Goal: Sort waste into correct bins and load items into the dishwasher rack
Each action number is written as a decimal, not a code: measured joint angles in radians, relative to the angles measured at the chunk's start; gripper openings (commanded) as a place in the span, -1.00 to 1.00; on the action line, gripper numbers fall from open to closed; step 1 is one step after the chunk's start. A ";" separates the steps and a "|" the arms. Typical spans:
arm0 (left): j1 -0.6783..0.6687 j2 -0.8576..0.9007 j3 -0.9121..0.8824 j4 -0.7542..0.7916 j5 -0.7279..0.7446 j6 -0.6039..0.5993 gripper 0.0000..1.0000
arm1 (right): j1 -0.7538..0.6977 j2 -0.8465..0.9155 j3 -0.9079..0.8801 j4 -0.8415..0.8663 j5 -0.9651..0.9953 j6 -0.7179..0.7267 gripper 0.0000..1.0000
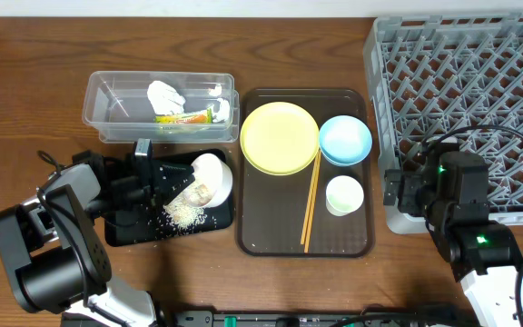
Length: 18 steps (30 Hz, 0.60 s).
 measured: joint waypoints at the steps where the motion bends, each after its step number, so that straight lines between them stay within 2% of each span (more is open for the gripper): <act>1: 0.000 0.000 0.000 0.000 0.002 0.000 -0.33 | 0.000 0.000 0.000 0.000 0.000 0.000 0.99; 8: 0.000 0.000 0.000 0.000 0.007 0.000 -0.33 | 0.000 0.000 0.000 0.000 0.000 0.000 0.98; 10: 0.000 0.000 0.000 0.000 0.002 0.000 -0.51 | 0.000 0.000 0.000 0.000 0.000 0.000 0.98; 12: -0.004 0.000 0.000 -0.001 -0.038 -0.001 -0.56 | 0.000 0.000 0.000 0.000 0.000 0.000 0.98; 14: -0.011 -0.001 0.001 -0.003 -0.096 0.001 -0.55 | 0.000 0.000 0.000 0.000 0.000 0.000 0.99; 18: -0.049 -0.045 0.003 -0.013 -0.203 0.002 -0.36 | 0.000 0.000 0.000 0.000 0.000 0.000 0.99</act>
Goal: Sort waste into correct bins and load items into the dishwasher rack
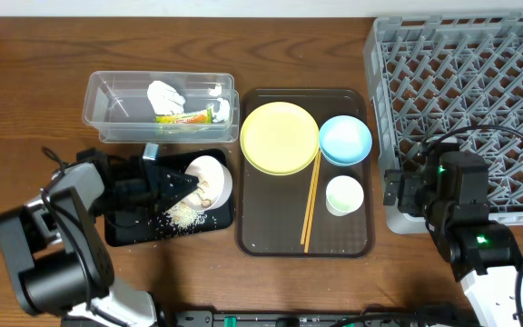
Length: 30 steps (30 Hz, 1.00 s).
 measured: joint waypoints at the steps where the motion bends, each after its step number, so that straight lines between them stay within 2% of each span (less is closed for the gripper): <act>1: -0.013 -0.028 0.002 0.000 -0.023 -0.002 -0.34 | 0.000 0.000 0.000 0.000 0.000 0.000 0.98; 6: -0.115 -0.245 0.055 0.019 -0.215 -0.040 -0.09 | 0.000 0.000 0.000 0.000 0.000 0.000 0.98; 12: -0.334 -0.445 0.087 0.136 -0.520 -0.186 0.09 | 0.000 0.000 0.000 0.000 0.000 0.000 0.98; 18: -0.572 -0.420 0.087 0.175 -0.816 -0.313 0.09 | 0.000 0.000 0.000 0.000 0.000 0.000 0.99; 23: -0.671 -0.354 0.087 0.181 -0.977 -0.371 0.06 | 0.000 0.000 0.000 0.000 0.000 0.000 0.98; 27: -0.692 -0.304 0.087 0.187 -1.029 -0.410 -0.06 | 0.000 0.000 0.000 0.000 0.000 0.000 0.98; 30: -0.699 -0.269 0.087 0.189 -1.047 -0.428 -0.31 | 0.000 0.000 0.000 0.000 0.000 0.000 0.99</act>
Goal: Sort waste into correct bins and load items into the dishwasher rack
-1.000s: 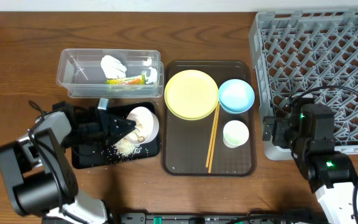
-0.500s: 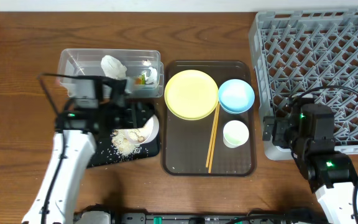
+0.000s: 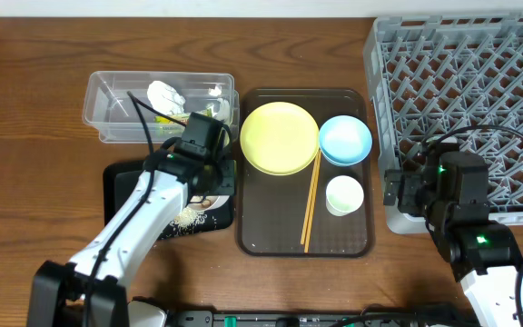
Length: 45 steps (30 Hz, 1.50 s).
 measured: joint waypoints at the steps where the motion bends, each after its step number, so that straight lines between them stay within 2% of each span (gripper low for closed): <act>1: -0.002 0.011 0.000 0.001 -0.003 -0.008 -0.41 | 0.000 0.000 0.000 0.000 0.000 0.000 0.99; 3: -0.006 0.024 0.000 0.000 -0.007 -0.017 -0.57 | 0.000 0.000 0.000 0.000 0.000 0.000 0.98; 5: -0.008 0.028 0.000 0.001 -0.008 -0.018 -0.63 | 0.000 0.000 0.000 0.000 0.000 0.000 0.99; 9: -0.008 0.026 0.000 -0.002 -0.016 -0.020 -0.87 | 0.000 0.000 0.000 0.000 0.000 0.000 0.98; 15: -0.004 -0.049 0.000 -0.033 -0.002 -0.019 -0.88 | 0.000 0.000 0.000 0.000 0.000 0.000 0.99; 21: 0.074 -0.190 0.000 -0.034 0.120 -0.014 -0.88 | 0.000 0.000 0.000 0.000 0.000 0.000 0.99; 25: 0.185 -0.215 0.000 -0.043 0.281 0.012 -0.88 | 0.000 0.000 0.000 0.000 0.000 0.000 0.99; 29: 0.332 -0.211 -0.013 -0.043 0.528 0.077 -0.88 | 0.000 0.000 0.000 0.000 0.000 0.000 0.99; 37: 0.621 -0.143 -0.119 -0.047 1.104 0.355 -0.88 | 0.000 0.000 0.000 0.000 0.000 0.000 0.99; 41: 0.706 -0.063 -0.164 -0.046 1.244 0.413 -0.88 | 0.000 0.000 0.000 0.000 0.000 0.000 0.98; 45: 0.751 0.042 -0.173 -0.043 1.300 0.399 -0.88 | 0.000 0.000 0.000 -0.001 0.000 0.000 0.98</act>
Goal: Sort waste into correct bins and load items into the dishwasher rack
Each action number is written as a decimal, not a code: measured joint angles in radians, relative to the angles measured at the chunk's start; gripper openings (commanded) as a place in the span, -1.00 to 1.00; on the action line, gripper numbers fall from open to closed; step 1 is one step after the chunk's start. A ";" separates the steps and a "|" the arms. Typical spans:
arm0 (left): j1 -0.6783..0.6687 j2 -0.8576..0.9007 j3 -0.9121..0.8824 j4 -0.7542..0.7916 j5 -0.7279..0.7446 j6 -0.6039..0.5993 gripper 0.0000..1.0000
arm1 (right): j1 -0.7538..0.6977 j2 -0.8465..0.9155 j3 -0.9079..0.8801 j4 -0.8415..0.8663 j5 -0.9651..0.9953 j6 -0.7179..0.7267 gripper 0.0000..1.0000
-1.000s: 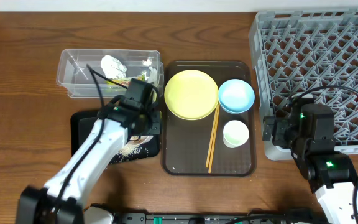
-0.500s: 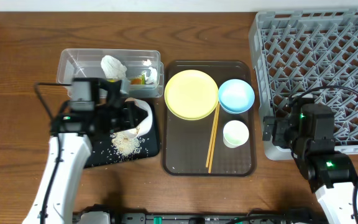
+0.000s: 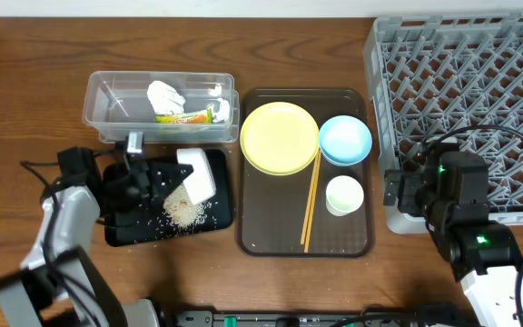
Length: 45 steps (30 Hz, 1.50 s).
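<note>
My left gripper reaches in from the left over the black tray. It is shut on a white bowl, which is turned on its side above the tray. A pile of rice lies on the tray below the bowl. On the brown serving tray are a yellow plate, a blue bowl, a small white cup and chopsticks. My right gripper rests at the front left corner of the grey dishwasher rack, its fingers hidden under the wrist.
Behind the black tray stands a clear plastic bin holding crumpled white paper and a wrapper. The rack fills the right side up to the table's back edge. Bare wooden table lies at the far left.
My left arm was stretched across the black tray with its wrist near the clear bin. Now it is back at the left, holding the bowl on its side over the rice.
At first my left gripper held the white bowl tipped over the black tray, rice lying under it. Then the bowl sat slightly lower. After that the arm stretched over the tray toward the clear bin. Now it holds the bowl on edge from the left. The right arm stayed still.
</note>
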 measured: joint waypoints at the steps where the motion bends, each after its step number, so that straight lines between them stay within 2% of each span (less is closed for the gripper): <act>1: 0.009 0.027 0.000 0.001 0.010 -0.014 -0.88 | 0.000 0.000 0.000 0.000 0.000 0.000 0.99; 8: 0.048 0.156 0.000 0.002 0.034 -0.159 -0.88 | 0.000 0.000 0.000 0.000 0.000 0.000 0.99; 16: 0.063 0.179 0.000 0.003 0.045 -0.499 -0.88 | 0.000 0.000 0.000 0.000 0.000 0.000 0.98; 22: 0.063 0.179 0.000 0.008 0.048 -0.612 -0.87 | 0.000 0.000 0.000 -0.003 0.000 0.000 0.99; 27: 0.063 0.179 -0.005 0.153 0.049 -0.616 -0.88 | 0.000 0.000 0.000 -0.004 0.000 0.000 0.98; 35: 0.063 0.102 -0.009 0.336 0.047 -0.491 -0.88 | 0.000 0.000 0.000 -0.006 0.000 0.000 0.99; 41: 0.050 -0.009 -0.009 0.369 0.037 -0.465 -0.88 | 0.000 0.000 0.000 -0.006 0.000 0.000 0.99; 45: -0.021 -0.098 -0.009 0.370 -0.046 -0.470 -0.88 | 0.000 0.000 0.000 -0.006 0.000 0.000 0.98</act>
